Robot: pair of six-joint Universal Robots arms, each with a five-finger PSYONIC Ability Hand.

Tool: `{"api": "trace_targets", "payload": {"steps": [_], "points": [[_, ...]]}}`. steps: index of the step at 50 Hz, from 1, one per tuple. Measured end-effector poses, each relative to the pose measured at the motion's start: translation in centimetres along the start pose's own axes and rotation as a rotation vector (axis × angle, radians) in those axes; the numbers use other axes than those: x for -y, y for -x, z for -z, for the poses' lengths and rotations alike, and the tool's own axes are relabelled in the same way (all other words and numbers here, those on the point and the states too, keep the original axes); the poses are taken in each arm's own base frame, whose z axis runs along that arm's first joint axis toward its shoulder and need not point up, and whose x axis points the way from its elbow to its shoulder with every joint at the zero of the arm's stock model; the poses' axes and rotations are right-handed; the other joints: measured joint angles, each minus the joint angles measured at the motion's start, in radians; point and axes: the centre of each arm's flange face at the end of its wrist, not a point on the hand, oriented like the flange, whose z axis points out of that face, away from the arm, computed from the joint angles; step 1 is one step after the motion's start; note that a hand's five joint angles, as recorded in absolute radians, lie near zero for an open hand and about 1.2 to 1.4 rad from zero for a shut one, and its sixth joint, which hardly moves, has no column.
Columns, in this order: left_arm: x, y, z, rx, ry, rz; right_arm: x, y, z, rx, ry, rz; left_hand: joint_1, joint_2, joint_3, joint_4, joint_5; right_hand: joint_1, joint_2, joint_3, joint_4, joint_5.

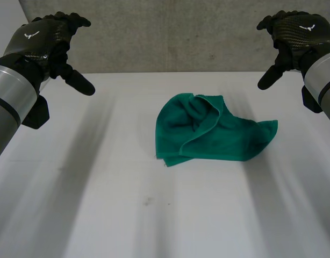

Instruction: Fold the towel.

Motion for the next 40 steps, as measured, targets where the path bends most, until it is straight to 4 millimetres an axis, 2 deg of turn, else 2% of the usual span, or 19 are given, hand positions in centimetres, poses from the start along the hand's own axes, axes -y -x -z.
{"api": "trace_targets", "payload": {"steps": [14,19,22,24,27,29,31,34,35,40], "points": [[-0.8,-0.2,-0.2,-0.005,0.011,0.008,-1.1,0.5,-0.1,0.027,0.051,0.064,0.0,0.0,0.0,0.0,0.0,0.0,0.0,0.0,0.0,0.0],[-3.1,-0.9,-1.7,-0.022,0.044,0.038,-2.9,1.5,-0.6,0.045,0.108,-0.143,0.0,0.0,0.0,0.0,0.0,0.0,0.0,0.0,0.0,0.0],[-3.6,-1.0,-2.1,-0.025,0.054,0.05,-3.5,1.7,-0.8,0.047,0.124,-0.201,0.0,0.0,0.0,0.0,0.0,0.0,0.0,0.0,0.0,0.0],[-5.3,-1.4,-3.3,-0.026,0.091,0.111,-5.2,2.0,-1.6,0.043,0.17,-0.347,0.0,0.0,0.0,0.0,0.0,0.0,0.0,0.0,0.0,0.0],[-5.9,-1.5,-3.7,-0.022,0.105,0.139,-5.9,2.2,-2.0,0.041,0.185,-0.389,0.0,0.0,0.0,0.0,0.0,0.0,0.0,0.0,0.0,0.0],[-7.5,-1.6,-4.5,0.003,0.14,0.214,-8.3,2.6,-3.6,0.032,0.229,-0.483,0.0,0.0,0.0,0.0,0.0,0.0,0.0,0.0,0.0,0.0],[-8.1,-1.6,-4.7,0.018,0.153,0.243,-9.5,2.8,-4.5,0.027,0.246,-0.51,0.0,0.0,0.0,0.0,0.0,0.0,0.0,0.0,0.0,0.0],[-8.8,-1.4,-4.7,0.051,0.17,0.271,-12.1,3.3,-6.3,0.02,0.282,-0.543,0.0,0.0,0.0,0.0,0.0,0.0,0.0,0.0,0.0,0.0],[-9.3,-1.2,-4.6,0.076,0.179,0.28,-13.6,3.6,-7.2,0.017,0.3,-0.551,0.0,0.0,0.0,0.0,0.0,0.0,0.0,0.0,0.0,0.0],[-10.1,-0.7,-4.1,0.124,0.201,0.281,-16.7,4.3,-9.0,0.013,0.332,-0.561,0.0,0.0,0.0,0.0,0.0,0.016,0.034,0.041,0.025,0.026]]}}
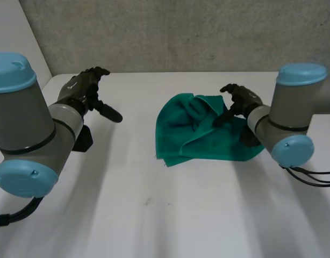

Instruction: Fold the towel.

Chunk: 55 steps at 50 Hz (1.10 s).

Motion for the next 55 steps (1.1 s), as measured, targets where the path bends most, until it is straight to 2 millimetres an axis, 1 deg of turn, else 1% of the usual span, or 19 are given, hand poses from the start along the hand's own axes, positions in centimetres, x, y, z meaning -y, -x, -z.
{"api": "trace_targets", "payload": {"steps": [3,6,7,9,13,14,19,21,23,24,26,31,35,37,40,44,45,51,55], "points": [[-0.6,0.4,0.2,0.02,0.017,-0.005,-1.0,-0.2,-1.2,0.001,0.008,-0.003,0.0,0.0,0.0,0.0,0.0,0.184,0.214,0.204,0.202,0.183],[-1.2,0.6,0.3,0.028,0.035,-0.009,-1.5,-0.2,-1.9,0.007,0.003,-0.001,0.0,0.0,0.0,0.0,0.0,0.617,0.733,0.706,0.706,0.666],[-1.4,0.6,0.3,0.03,0.041,-0.011,-1.5,-0.1,-2.1,0.01,-0.001,0.001,0.0,0.0,0.0,0.0,0.0,0.682,0.807,0.797,0.797,0.757],[-1.8,0.6,0.4,0.03,0.053,-0.014,-1.4,0.1,-2.4,0.016,-0.012,0.007,0.0,0.0,0.0,0.0,0.0,0.727,0.908,0.904,0.912,0.864],[-2.3,0.5,0.5,0.025,0.066,-0.018,-0.5,0.7,-2.3,0.032,-0.039,0.022,0.0,0.0,0.0,0.0,0.0,0.727,0.913,0.92,0.933,0.872],[-2.7,0.3,0.5,0.02,0.075,-0.02,1.7,2.0,-1.5,0.064,-0.091,0.054,0.0,0.0,0.0,0.0,0.0,0.727,0.913,0.92,0.935,0.874],[-3.2,0.2,0.3,0.014,0.083,-0.022,5.5,4.3,0.7,0.116,-0.181,0.143,0.0,0.0,0.0,0.0,0.0,0.727,0.913,0.92,0.935,0.874],[-3.5,0.1,0.1,0.011,0.082,-0.019,7.8,6.0,2.7,0.158,-0.238,0.247,0.0,0.0,0.0,0.0,0.0,0.727,0.913,0.92,0.936,0.874],[-3.8,0.1,-0.2,0.006,0.078,-0.014,9.1,7.4,4.3,0.191,-0.272,0.332,0.0,0.0,0.0,0.0,0.0,0.727,0.913,0.92,0.936,0.874],[-3.8,0.1,-0.2,0.006,0.078,-0.014,9.1,7.4,4.3,0.191,-0.272,0.332,0.0,0.0,0.0,0.0,0.0,0.727,0.913,0.92,0.936,0.874],[-4.2,0.1,-0.6,0.001,0.073,-0.007,10.7,10.1,7.7,0.259,-0.334,0.506,0.0,0.0,0.0,0.0,0.0,0.727,0.913,0.92,0.936,0.874],[-5.2,0.1,-1.5,-0.007,0.071,0.002,11.8,12.9,12.2,0.314,-0.395,0.708,0.0,0.0,0.0,0.0,0.0,0.727,0.913,0.92,0.936,0.874],[-5.9,0.1,-1.9,-0.015,0.081,0.006,12.2,13.6,14.0,0.325,-0.412,0.773,0.0,0.0,0.0,0.0,0.0,0.727,0.913,0.92,0.936,0.874],[-6.9,-0.2,-2.2,-0.039,0.105,0.016,12.5,14.4,16.0,0.337,-0.431,0.819,0.0,0.0,0.0,0.0,0.0,0.727,0.913,0.92,0.936,0.874],[-8.4,-1.0,-2.2,-0.097,0.155,0.04,12.7,15.0,17.8,0.349,-0.447,0.836,0.0,0.0,0.0,0.0,0.0,0.727,0.913,0.92,0.936,0.874],[-9.6,-1.9,-1.8,-0.156,0.205,0.07,12.9,15.3,18.8,0.351,-0.456,0.835,0.0,0.0,0.0,0.0,0.0,0.727,0.913,0.92,0.936,0.874],[-10.6,-2.9,-1.3,-0.216,0.256,0.105,13.1,15.3,19.3,0.343,-0.463,0.829,0.0,0.0,0.0,0.0,0.0,0.727,0.913,0.928,0.936,0.874],[-11.7,-4.3,-0.2,-0.282,0.317,0.149,13.2,15.2,19.6,0.321,-0.467,0.82,0.075,0.075,0.067,0.074,0.067,0.727,0.913,0.93,0.936,0.874],[-12.1,-4.8,0.1,-0.294,0.327,0.161,13.2,14.9,19.6,0.307,-0.459,0.804,0.442,0.426,0.401,0.409,0.394,0.726,0.913,0.93,0.936,0.874]]}}
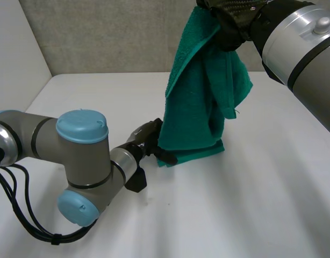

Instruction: Fold the towel.

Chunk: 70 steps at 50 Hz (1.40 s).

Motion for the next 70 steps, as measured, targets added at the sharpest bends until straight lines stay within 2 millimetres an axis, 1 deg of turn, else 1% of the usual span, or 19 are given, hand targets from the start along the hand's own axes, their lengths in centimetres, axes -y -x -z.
{"api": "trace_targets", "payload": {"steps": [4,13,15,20,21,24,25,28,37,38,44,52,58,62,63,64,65,67,70], "points": [[0.2,0.5,-0.7,0.045,-0.036,-0.004,0.6,-0.2,0.5,-0.008,-0.011,-0.027,0.46,0.455,0.469,0.473,0.469,0.0,0.0,0.0,0.0,0.0],[1.8,1.9,-1.8,0.186,-0.152,-0.056,2.2,-1.4,2.0,-0.039,-0.044,-0.057,0.468,0.559,0.571,0.571,0.52,0.0,0.0,0.0,0.0,0.0],[3.4,2.0,-1.2,0.21,-0.192,-0.091,1.7,-2.6,2.2,-0.065,-0.016,-0.044,0.468,0.559,0.571,0.571,0.52,0.0,0.0,0.0,0.0,0.022],[9.8,2.6,2.6,0.26,-0.313,-0.194,-1.2,-5.5,2.0,-0.115,0.12,0.019,0.468,0.56,0.573,0.571,0.52,0.0,0.0,0.0,0.0,0.027],[9.8,2.6,2.6,0.26,-0.313,-0.194,-1.2,-5.5,2.0,-0.115,0.12,0.019,0.468,0.56,0.573,0.571,0.52,0.0,0.0,0.0,0.0,0.027],[13.2,2.4,6.1,0.255,-0.372,-0.311,-5.2,-6.6,1.6,-0.084,0.29,0.082,0.468,0.561,0.573,0.575,0.52,0.0,0.0,0.0,0.0,0.027],[13.2,2.4,6.1,0.255,-0.372,-0.311,-5.2,-6.6,1.6,-0.084,0.29,0.082,0.468,0.561,0.573,0.575,0.52,0.0,0.0,0.0,0.0,0.027],[14.9,1.6,9.2,0.223,-0.389,-0.462,-9.4,-6.0,1.9,0.018,0.473,0.139,0.468,0.563,0.576,0.575,0.52,0.0,0.0,0.0,0.0,0.027],[13.6,2.9,10.4,0.226,-0.288,-0.612,-15.4,-3.3,2.8,0.199,0.701,0.152,0.468,0.563,0.577,0.575,0.52,0.0,0.0,0.0,0.0,0.03],[12.1,4.2,9.4,0.244,-0.215,-0.617,-17.1,-2.5,2.8,0.237,0.75,0.14,0.468,0.563,0.577,0.575,0.52,0.0,0.0,0.0,0.0,0.032],[8.4,8.0,5.4,0.297,-0.035,-0.651,-20.4,-0.9,2.4,0.293,0.81,0.114,0.468,0.563,0.577,0.575,0.52,0.0,0.0,0.0,0.0,0.033],[8.9,10.2,1.2,0.383,-0.033,-0.747,-22.6,-0.8,-0.4,0.247,0.737,0.118,0.468,0.563,0.577,0.575,0.52,0.0,0.0,0.0,0.0,0.034],[14.5,7.3,-0.9,0.368,-0.271,-0.809,-20.4,-3.3,-4.8,0.084,0.514,0.136,0.468,0.564,0.578,0.575,0.52,0.0,0.01,0.0,0.0,0.035],[20.6,2.6,-0.1,0.314,-0.602,-0.846,-15.1,-7.0,-8.3,-0.129,0.215,0.134,0.468,0.564,0.578,0.576,0.52,0.0,0.01,0.0,0.0,0.035],[21.7,1.8,0.3,0.305,-0.664,-0.849,-14.1,-7.5,-8.6,-0.158,0.17,0.131,0.468,0.564,0.578,0.576,0.52,0.0,0.01,0.0,0.0,0.035],[24.0,-0.2,1.6,0.285,-0.814,-0.85,-10.8,-9.1,-9.1,-0.246,0.022,0.12,0.468,0.564,0.578,0.576,0.52,0.0,0.01,0.0,0.0,0.036],[24.0,-0.2,1.6,0.285,-0.814,-0.85,-10.8,-9.1,-9.1,-0.246,0.022,0.12,0.468,0.564,0.578,0.576,0.52,0.0,0.01,0.0,0.0,0.036],[26.1,-2.2,3.5,0.268,-0.986,-0.841,-6.9,-10.7,-8.7,-0.327,-0.142,0.105,0.468,0.564,0.578,0.576,0.52,0.0,0.01,0.0,0.0,0.038],[27.0,-3.2,5.2,0.266,-1.103,-0.824,-3.9,-11.2,-7.4,-0.36,-0.262,0.092,0.468,0.564,0.578,0.577,0.52,0.0,0.01,0.0,0.0,0.039]]}}
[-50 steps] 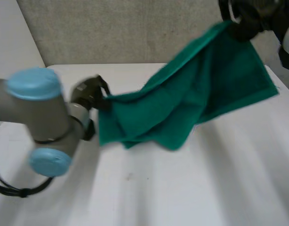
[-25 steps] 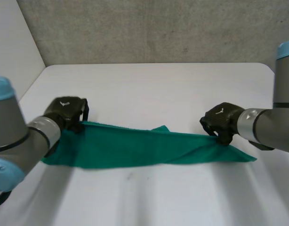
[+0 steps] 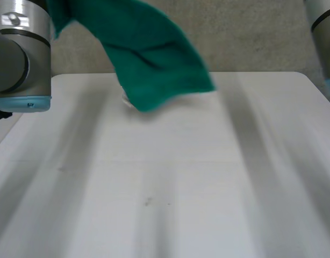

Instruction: Fold the towel.

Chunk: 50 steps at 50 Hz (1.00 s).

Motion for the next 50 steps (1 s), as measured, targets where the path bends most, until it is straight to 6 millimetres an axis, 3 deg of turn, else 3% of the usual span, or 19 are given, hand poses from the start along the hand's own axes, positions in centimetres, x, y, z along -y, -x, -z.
{"api": "trace_targets", "payload": {"steps": [3,8,10,11,12,14,15,18,20,24,25,27,33,37,42,46,50], "points": [[-0.9,0.0,1.5,-0.001,0.042,-0.002,-0.2,0.7,1.5,0.042,0.02,-0.017,0.0,0.0,0.0,0.001,0.0,0.0,0.0,0.0,0.0,0.0],[-5.0,-0.5,6.1,-0.057,0.257,-0.022,-3.6,3.0,5.5,0.172,0.186,-0.047,0.0,0.001,0.001,0.002,0.0,0.0,0.0,0.0,0.0,0.0],[-5.5,-0.6,6.8,-0.065,0.288,-0.025,-4.1,3.3,6.1,0.187,0.212,-0.051,0.0,0.002,0.002,0.002,0.0,0.0,0.0,0.0,0.0,0.0],[-7.5,-0.8,9.6,-0.1,0.408,-0.037,-6.4,4.5,8.4,0.246,0.328,-0.071,0.0,0.002,0.002,0.002,0.0,0.0,0.0,0.0,0.001,0.0],[-8.3,-1.0,10.8,-0.116,0.457,-0.043,-7.3,4.9,9.4,0.267,0.377,-0.08,0.0,0.003,0.003,0.002,0.0,0.0,0.0,0.0,0.001,0.0],[-8.3,-1.0,10.8,-0.116,0.457,-0.043,-7.3,4.9,9.4,0.267,0.377,-0.08,0.0,0.003,0.003,0.002,0.0,0.0,0.0,0.0,0.001,0.0],[-9.3,-1.1,13.0,-0.142,0.536,-0.054,-9.6,5.8,11.6,0.307,0.501,-0.108,0.0,0.003,0.003,0.002,0.0,-0.063,-0.125,-0.127,-0.12,-0.105],[-9.4,-1.2,13.7,-0.155,0.56,-0.061,-11.2,6.4,12.9,0.325,0.584,-0.135,0.0,0.003,0.003,0.002,0.0,-0.285,-0.415,-0.419,-0.409,-0.384],[-8.8,-1.2,13.6,-0.158,0.548,-0.066,-12.4,6.9,13.8,0.334,0.65,-0.17,0.0,0.003,0.003,0.002,0.0,-0.413,-0.564,-0.57,-0.573,-0.555],[-5.8,-1.1,12.1,-0.155,0.474,-0.077,-13.9,7.7,14.8,0.316,0.76,-0.302,0.0,0.003,0.003,0.002,0.0,-0.46,-0.616,-0.628,-0.636,-0.623],[-5.8,-1.1,12.1,-0.155,0.474,-0.077,-13.9,7.7,14.8,0.316,0.76,-0.302,0.0,0.003,0.003,0.002,0.0,-0.46,-0.616,-0.628,-0.636,-0.623],[-3.2,-1.1,11.1,-0.16,0.428,-0.077,-14.1,7.9,14.9,0.275,0.806,-0.426,0.0,0.003,0.003,0.002,0.0,-0.624,-0.806,-0.819,-0.836,-0.822],[0.8,-1.7,10.5,-0.197,0.398,-0.059,-14.1,8.7,14.7,0.217,0.849,-0.638,0.0,0.003,0.003,0.002,0.0,-0.734,-0.937,-0.956,-0.952,-0.933],[3.1,-2.7,10.9,-0.244,0.399,-0.038,-13.7,10.6,14.7,0.243,0.855,-0.736,0.0,0.003,0.003,0.002,0.0,-0.742,-0.957,-0.969,-0.958,-0.938],[6.2,-3.9,12.0,-0.304,0.379,-0.007,-13.7,14.6,14.6,0.346,0.854,-0.803,0.0,0.003,0.003,0.002,0.0,-0.742,-0.957,-0.969,-0.958,-0.938],[7.4,-3.9,12.2,-0.313,0.356,0.0,-14.2,16.0,14.6,0.374,0.86,-0.819,0.0,0.003,0.003,0.002,0.0,-0.742,-0.957,-0.969,-0.958,-0.938],[9.0,-3.5,12.1,-0.307,0.314,0.004,-15.0,18.7,15.0,0.414,0.878,-0.864,0.0,0.003,0.003,0.002,0.0,-0.742,-0.957,-0.969,-0.958,-0.938]]}}
